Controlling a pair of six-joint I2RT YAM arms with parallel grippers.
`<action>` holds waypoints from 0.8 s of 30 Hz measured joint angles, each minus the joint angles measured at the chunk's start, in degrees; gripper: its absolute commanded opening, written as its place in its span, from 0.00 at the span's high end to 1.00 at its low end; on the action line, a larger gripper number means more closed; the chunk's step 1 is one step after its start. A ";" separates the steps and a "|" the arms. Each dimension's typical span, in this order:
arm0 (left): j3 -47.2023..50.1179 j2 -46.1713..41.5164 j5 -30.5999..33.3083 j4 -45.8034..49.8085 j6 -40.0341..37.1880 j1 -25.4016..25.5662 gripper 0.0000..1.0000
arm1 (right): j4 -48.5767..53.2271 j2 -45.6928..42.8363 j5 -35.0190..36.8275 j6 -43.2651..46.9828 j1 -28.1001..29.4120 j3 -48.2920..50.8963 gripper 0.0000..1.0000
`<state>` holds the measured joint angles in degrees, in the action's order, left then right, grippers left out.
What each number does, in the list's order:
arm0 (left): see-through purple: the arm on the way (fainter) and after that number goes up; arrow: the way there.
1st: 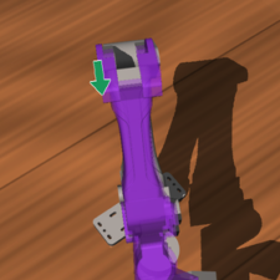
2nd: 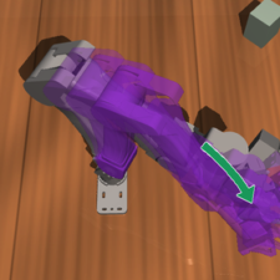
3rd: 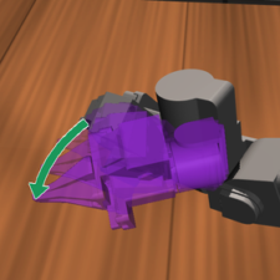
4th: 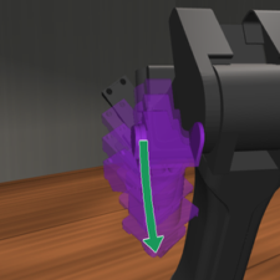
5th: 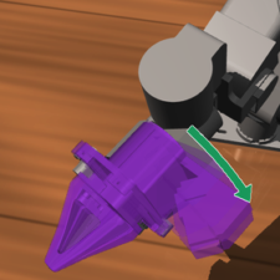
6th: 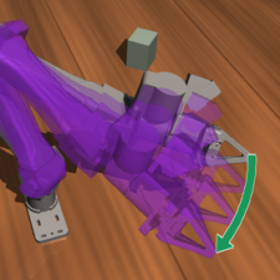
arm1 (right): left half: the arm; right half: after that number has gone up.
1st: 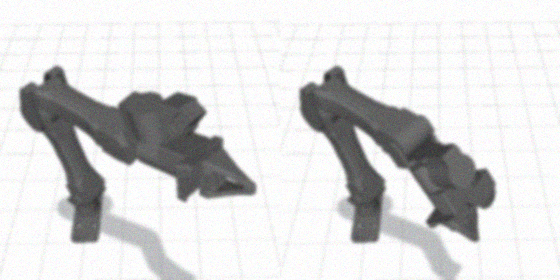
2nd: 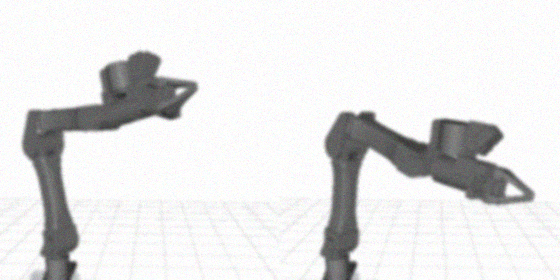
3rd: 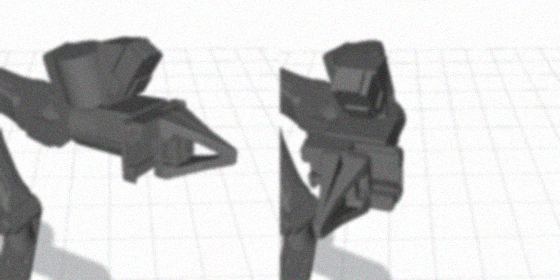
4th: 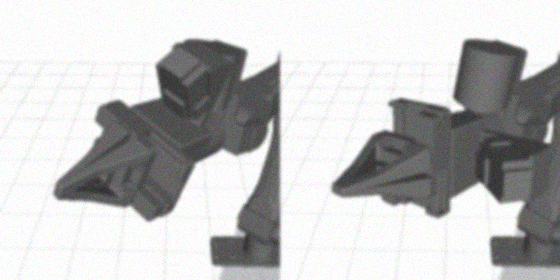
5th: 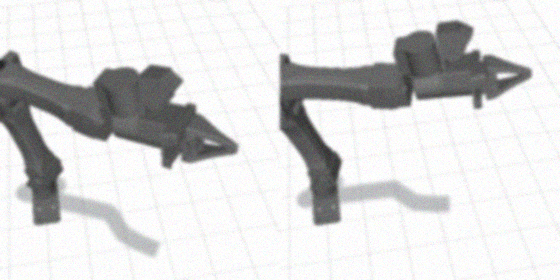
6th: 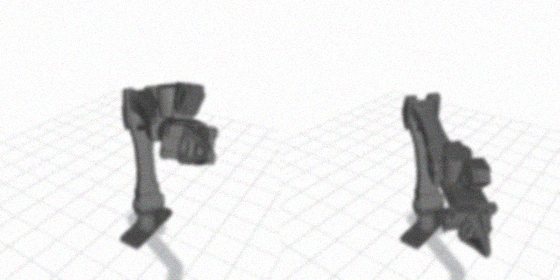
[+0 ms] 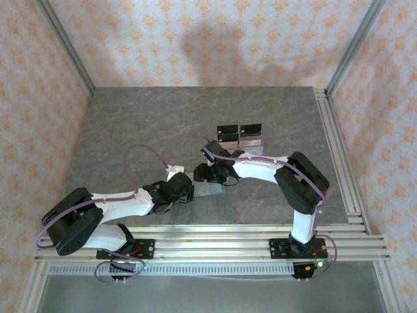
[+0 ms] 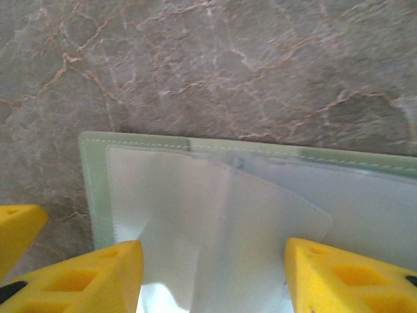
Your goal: Put the credit cards into the card holder
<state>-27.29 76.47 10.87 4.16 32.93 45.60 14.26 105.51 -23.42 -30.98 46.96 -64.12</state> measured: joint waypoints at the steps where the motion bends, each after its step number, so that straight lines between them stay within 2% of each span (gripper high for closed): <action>1: 0.00 -0.22 -0.02 0.00 0.00 0.00 0.22 | -0.28 0.09 -0.24 -0.35 0.04 0.00 0.41; 13: 1.77 -12.31 -3.04 -2.23 -0.02 0.00 0.22 | -2.36 0.20 -1.95 -3.10 0.00 -0.02 0.41; 24: 1.99 -11.69 -7.72 -5.46 -0.92 0.57 0.22 | -3.23 0.20 -3.02 -4.81 0.22 -1.60 0.41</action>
<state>-25.30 64.77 3.16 -1.30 32.01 46.17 11.03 105.71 -26.44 -35.79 47.18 -65.71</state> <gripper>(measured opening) 0.780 0.585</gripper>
